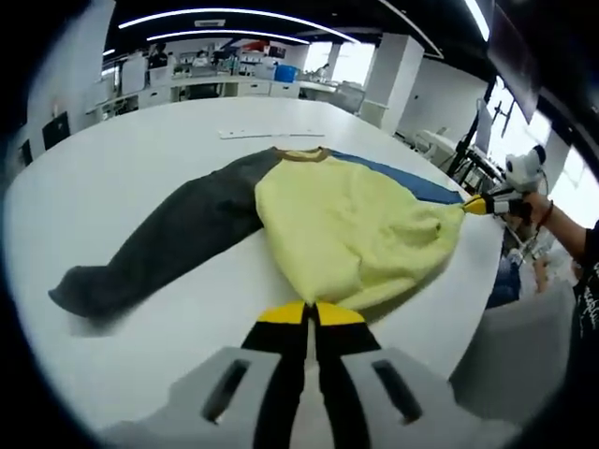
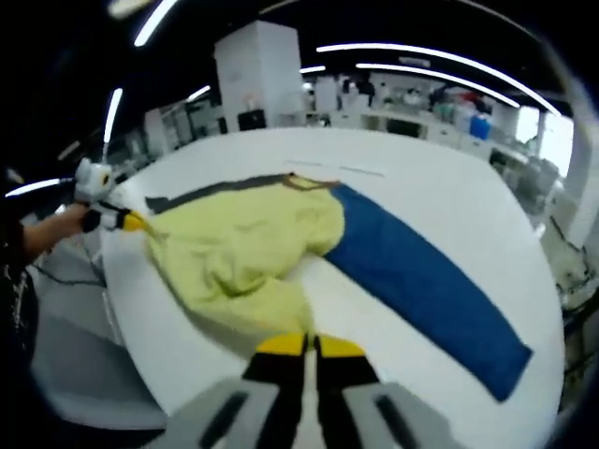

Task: Fold the garment on the visible template until the final outline fits inside the template.

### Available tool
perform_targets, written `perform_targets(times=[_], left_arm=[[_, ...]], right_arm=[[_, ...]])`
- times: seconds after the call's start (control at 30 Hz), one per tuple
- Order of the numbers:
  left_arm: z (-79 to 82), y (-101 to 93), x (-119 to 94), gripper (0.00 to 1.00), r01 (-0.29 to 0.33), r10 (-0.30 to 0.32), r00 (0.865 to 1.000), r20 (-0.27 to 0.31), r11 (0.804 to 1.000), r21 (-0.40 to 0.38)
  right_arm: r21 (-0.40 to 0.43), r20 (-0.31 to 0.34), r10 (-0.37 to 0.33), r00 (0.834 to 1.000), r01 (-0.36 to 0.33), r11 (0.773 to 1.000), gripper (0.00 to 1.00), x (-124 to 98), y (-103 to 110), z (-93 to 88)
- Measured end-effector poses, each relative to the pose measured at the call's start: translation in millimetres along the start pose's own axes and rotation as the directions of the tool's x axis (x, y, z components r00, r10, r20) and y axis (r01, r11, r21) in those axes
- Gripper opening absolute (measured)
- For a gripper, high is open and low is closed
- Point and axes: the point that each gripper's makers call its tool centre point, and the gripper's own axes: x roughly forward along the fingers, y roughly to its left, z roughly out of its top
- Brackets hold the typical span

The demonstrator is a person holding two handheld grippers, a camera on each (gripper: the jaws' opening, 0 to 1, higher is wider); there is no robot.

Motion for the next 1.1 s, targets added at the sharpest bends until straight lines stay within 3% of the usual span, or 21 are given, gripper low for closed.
perform_targets(times=[0.3, 0.67, 0.93, 1.1], left_arm=[[-7.0, 4.1, 2, 0.00, -0.020, 0.020, 1.000, -0.016, 1.000, -0.012], [-13.6, 8.1, 5, 0.00, -0.039, 0.038, 0.999, -0.024, 0.999, -0.028], [-15.4, 7.4, 5, 0.00, -0.044, 0.043, 0.999, -0.024, 0.998, -0.039], [-20.3, 8.7, 1, 0.05, -0.061, 0.061, 0.998, -0.030, 0.998, 0.028]], right_arm=[[0.039, -0.072, -0.005, 0.997, 0.008, 0.999, 0.00, -2, 19, -35.0], [0.078, -0.121, -0.023, 0.992, 0.033, 0.996, 0.00, 4, 20, -62.9], [0.086, -0.135, -0.033, 0.990, 0.044, 0.995, 0.00, 3, 24, -71.3], [0.040, -0.121, -0.046, 0.992, 0.051, 0.998, 0.02, -1, 27, -67.1]])
